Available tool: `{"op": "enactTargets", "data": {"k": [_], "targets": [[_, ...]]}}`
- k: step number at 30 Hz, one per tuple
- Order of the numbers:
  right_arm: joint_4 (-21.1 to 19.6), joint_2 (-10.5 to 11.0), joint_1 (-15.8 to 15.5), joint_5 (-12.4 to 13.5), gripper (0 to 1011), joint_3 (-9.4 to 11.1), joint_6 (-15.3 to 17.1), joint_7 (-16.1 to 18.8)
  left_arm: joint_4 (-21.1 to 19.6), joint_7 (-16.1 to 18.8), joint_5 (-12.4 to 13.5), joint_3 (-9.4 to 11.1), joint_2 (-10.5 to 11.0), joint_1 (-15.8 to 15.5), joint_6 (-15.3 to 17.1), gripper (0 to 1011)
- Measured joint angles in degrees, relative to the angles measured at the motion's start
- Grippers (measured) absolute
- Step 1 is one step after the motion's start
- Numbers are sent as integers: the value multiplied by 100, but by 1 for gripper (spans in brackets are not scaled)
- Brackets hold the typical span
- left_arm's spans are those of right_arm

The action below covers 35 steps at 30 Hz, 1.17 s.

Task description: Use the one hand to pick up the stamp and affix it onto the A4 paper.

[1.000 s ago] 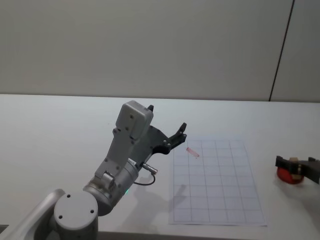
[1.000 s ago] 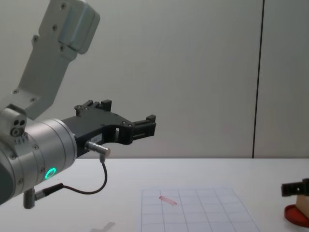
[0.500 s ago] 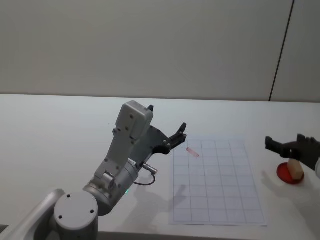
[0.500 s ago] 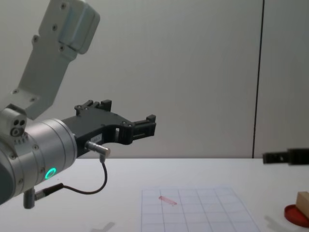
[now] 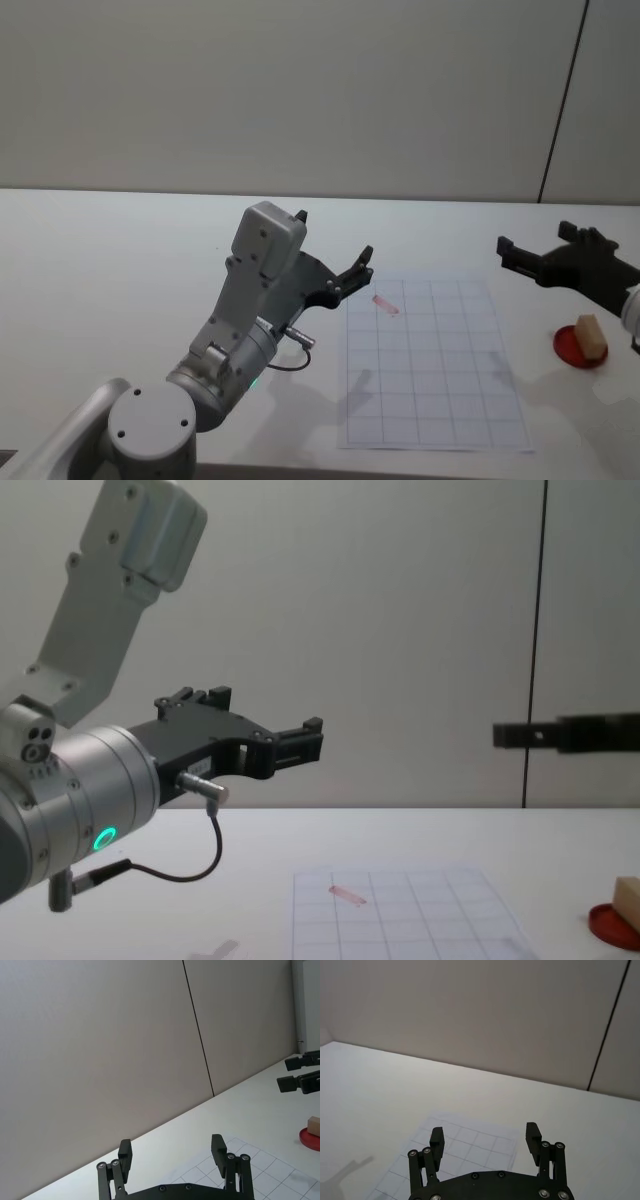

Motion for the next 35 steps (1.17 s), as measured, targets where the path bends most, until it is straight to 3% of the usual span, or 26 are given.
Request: {"op": "enactTargets", "data": {"k": [11, 35], "targets": [[-237, 56, -3, -62, 1001, -28, -202, 447, 0, 0, 0, 0, 0, 0, 0, 1002], [-369, 83, -7, -94, 1001, -45, -317, 694, 0, 0, 0, 0, 0, 0, 0, 1002]]}}
